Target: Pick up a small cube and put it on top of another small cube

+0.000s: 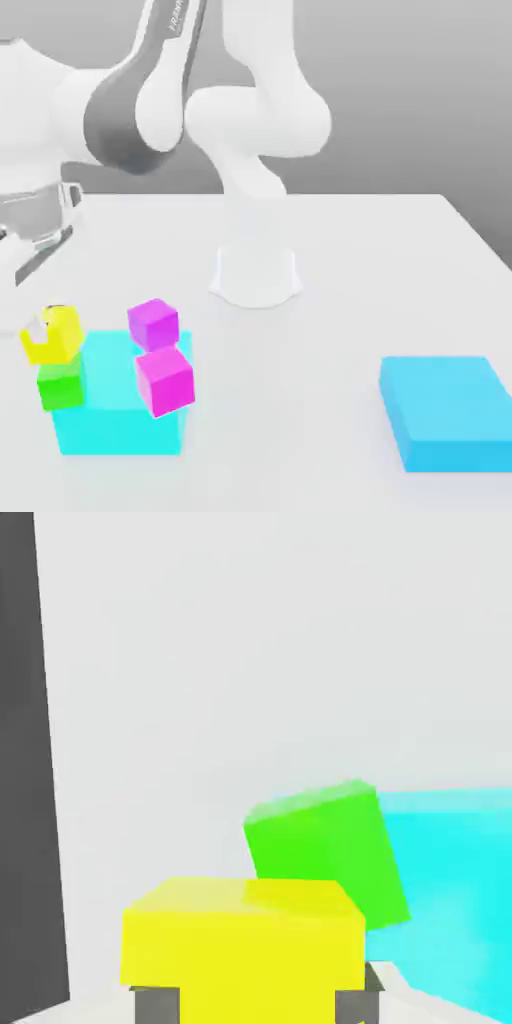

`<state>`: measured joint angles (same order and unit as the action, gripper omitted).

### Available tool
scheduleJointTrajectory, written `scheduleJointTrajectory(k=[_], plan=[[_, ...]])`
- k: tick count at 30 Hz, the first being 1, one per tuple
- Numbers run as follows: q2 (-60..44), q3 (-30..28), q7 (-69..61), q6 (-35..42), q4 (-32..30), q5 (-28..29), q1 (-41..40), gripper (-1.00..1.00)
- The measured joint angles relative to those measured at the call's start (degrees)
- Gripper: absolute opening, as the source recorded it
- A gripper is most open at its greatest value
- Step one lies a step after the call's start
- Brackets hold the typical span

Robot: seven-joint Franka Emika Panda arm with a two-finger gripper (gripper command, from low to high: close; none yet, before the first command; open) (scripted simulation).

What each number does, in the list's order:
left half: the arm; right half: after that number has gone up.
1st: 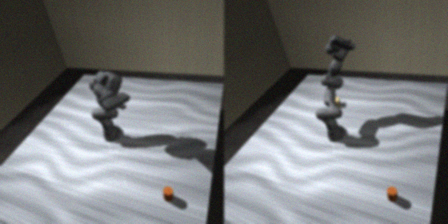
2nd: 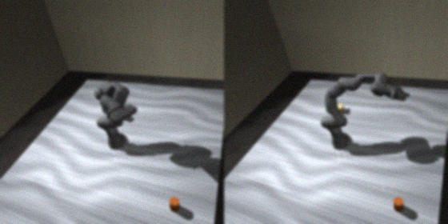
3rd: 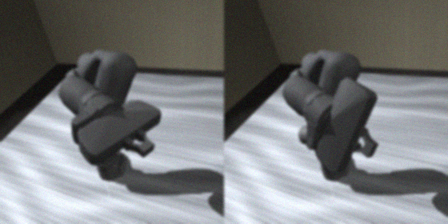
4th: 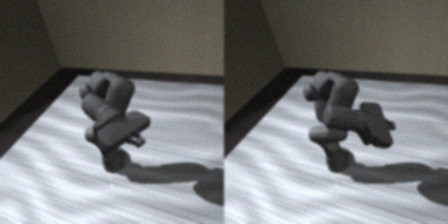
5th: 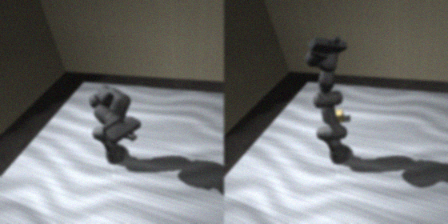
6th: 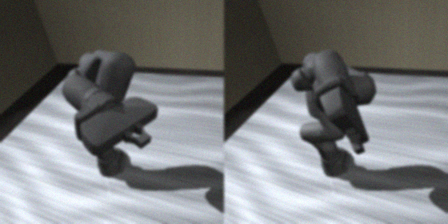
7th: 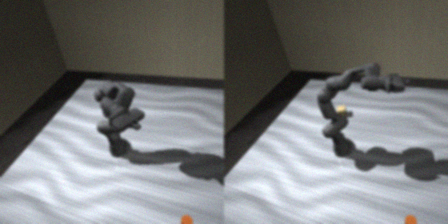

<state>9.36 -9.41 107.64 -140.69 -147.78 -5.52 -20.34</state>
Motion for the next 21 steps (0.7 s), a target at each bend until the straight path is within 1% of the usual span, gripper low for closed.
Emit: scheduleJointTrajectory(k=[10,12,14,18,19,21], plan=[[20.39,6.12,17.77,5.32,-14.96,3.77,-3.85,-1.00],[23.71,7.79,21.61,6.41,-18.47,5.13,-5.78,-1.00],[22.22,8.44,23.07,3.68,-20.47,5.88,-6.72,-1.00],[15.17,8.44,23.61,-5.52,-22.85,6.24,-6.87,-1.00],[13.55,8.43,23.63,-7.59,-23.30,6.24,-6.85,1.00],[13.55,8.43,23.63,-7.59,-23.30,6.24,-6.85,1.00]])
